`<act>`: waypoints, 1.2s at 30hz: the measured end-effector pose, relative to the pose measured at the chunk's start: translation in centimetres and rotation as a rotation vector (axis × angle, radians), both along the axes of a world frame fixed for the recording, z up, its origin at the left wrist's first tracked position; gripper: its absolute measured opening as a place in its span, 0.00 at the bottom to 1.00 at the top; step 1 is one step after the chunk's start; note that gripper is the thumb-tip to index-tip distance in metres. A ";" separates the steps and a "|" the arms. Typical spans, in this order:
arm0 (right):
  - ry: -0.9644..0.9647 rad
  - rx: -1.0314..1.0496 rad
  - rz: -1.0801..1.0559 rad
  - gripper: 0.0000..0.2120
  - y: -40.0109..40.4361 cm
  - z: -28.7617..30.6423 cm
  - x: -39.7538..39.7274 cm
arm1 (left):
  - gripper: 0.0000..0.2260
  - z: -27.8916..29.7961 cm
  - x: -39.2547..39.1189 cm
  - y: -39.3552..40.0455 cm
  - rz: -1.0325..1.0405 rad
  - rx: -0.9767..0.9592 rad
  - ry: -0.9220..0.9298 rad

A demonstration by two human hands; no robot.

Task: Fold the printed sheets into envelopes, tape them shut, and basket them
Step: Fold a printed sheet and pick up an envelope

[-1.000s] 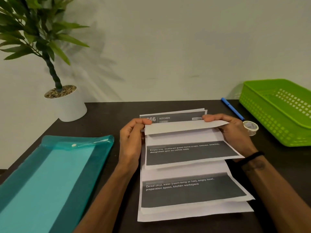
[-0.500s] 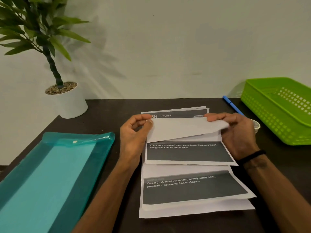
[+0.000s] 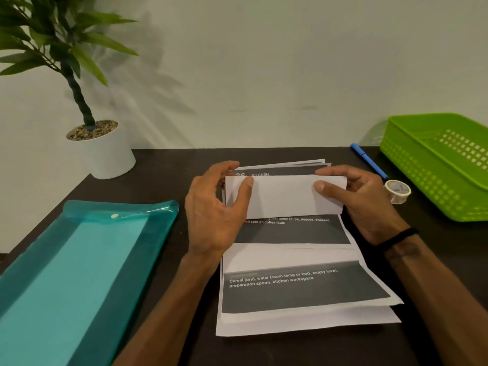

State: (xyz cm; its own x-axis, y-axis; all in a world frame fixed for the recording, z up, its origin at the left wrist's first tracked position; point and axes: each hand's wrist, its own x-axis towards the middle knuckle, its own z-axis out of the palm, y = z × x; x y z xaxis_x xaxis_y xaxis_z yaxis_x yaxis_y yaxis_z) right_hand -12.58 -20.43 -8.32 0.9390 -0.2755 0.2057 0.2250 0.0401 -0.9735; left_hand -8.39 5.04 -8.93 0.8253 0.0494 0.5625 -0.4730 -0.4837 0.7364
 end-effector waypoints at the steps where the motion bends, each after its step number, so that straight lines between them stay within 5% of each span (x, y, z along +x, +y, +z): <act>1: 0.002 0.007 0.003 0.14 0.1 0.0 0.0 | 0.19 -0.1 0.1 0.2 0.021 0.061 -0.034; 6: 0.014 0.076 0.065 0.10 0.5 0.5 -0.1 | 0.15 0.6 -0.3 0.2 0.068 0.411 -0.279; 11: 0.075 -0.025 0.193 0.08 1.5 0.9 -0.4 | 0.14 1.8 -1.9 -1.1 -0.032 0.584 -0.247; 19: 0.020 -0.206 0.307 0.10 3.1 0.9 -0.5 | 0.09 1.6 -3.5 -2.4 -0.130 0.508 -0.192; 28: 0.079 -0.079 0.162 0.10 2.8 1.3 -0.6 | 0.07 2.4 -2.1 -0.5 -0.058 0.496 -0.085; 36: 0.081 0.001 0.020 0.07 0.8 1.7 -0.8 | 0.04 1.7 -0.5 0.7 -0.047 0.152 0.068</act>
